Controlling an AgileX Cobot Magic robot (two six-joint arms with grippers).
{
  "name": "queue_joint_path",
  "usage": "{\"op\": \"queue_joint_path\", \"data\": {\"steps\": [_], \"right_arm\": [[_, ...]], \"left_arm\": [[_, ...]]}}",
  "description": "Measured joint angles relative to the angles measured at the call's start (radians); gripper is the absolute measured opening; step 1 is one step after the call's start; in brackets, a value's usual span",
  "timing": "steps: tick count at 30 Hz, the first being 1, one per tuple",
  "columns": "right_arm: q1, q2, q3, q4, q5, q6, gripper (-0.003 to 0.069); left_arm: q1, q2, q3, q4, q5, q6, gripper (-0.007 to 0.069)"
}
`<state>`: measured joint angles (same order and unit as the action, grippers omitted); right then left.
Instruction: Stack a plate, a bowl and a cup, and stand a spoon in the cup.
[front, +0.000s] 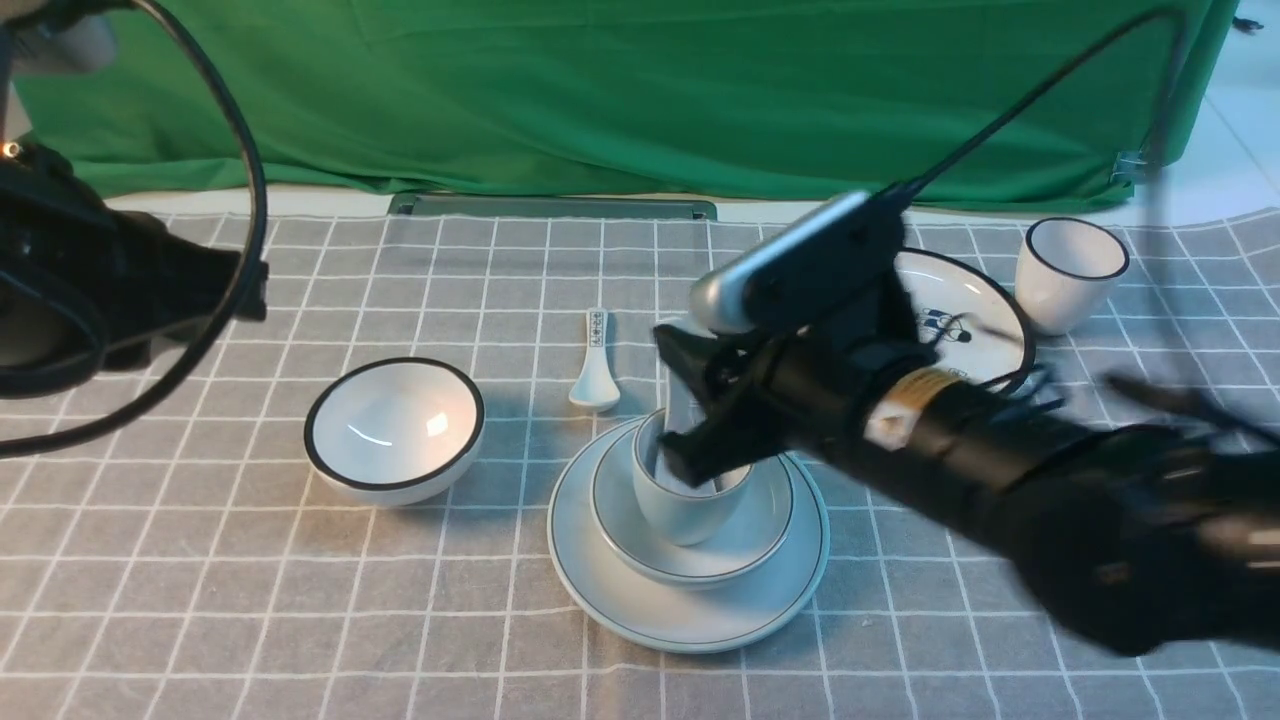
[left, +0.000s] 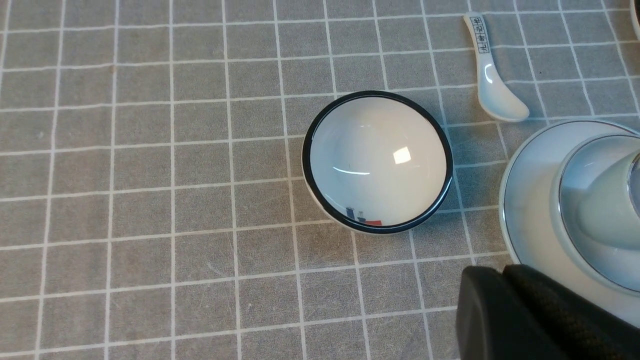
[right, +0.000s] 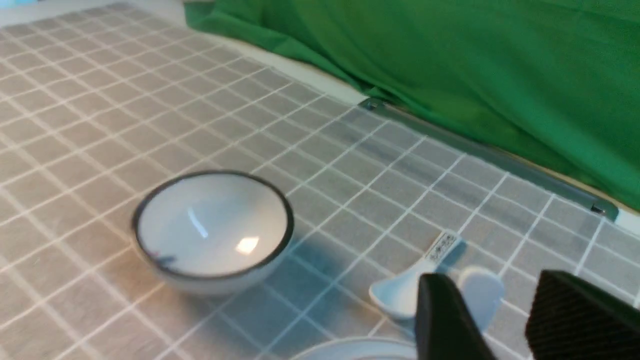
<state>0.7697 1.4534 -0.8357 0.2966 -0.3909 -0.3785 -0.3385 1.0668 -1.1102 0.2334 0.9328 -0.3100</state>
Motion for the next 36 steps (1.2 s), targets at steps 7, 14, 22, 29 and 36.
{"op": "queue_joint_path", "data": {"steps": [7, 14, 22, 29, 36], "right_arm": [[-0.202, -0.501, -0.026, -0.068, 0.755, 0.041, 0.0031], [-0.416, -0.952, 0.014, -0.383, 1.014, 0.325, 0.0025], [-0.448, -1.298, 0.275, -0.409, 0.870, 0.422, 0.0022], [-0.448, -1.386, 0.396, -0.409, 0.765, 0.423, 0.0036], [-0.448, -1.386, 0.410, -0.411, 0.764, 0.423, 0.0054]], "left_arm": [[0.000, 0.000, 0.000, 0.000, 0.000, 0.000, 0.0010], [0.000, 0.000, 0.000, -0.021, -0.018, 0.019, 0.0010], [0.000, -0.152, 0.200, -0.105, -0.271, 0.072, 0.0010], [0.000, -0.509, 0.573, -0.110, -0.477, 0.072, 0.0010], [0.000, -0.810, 0.782, -0.097, -0.541, 0.075, 0.0011]]}}
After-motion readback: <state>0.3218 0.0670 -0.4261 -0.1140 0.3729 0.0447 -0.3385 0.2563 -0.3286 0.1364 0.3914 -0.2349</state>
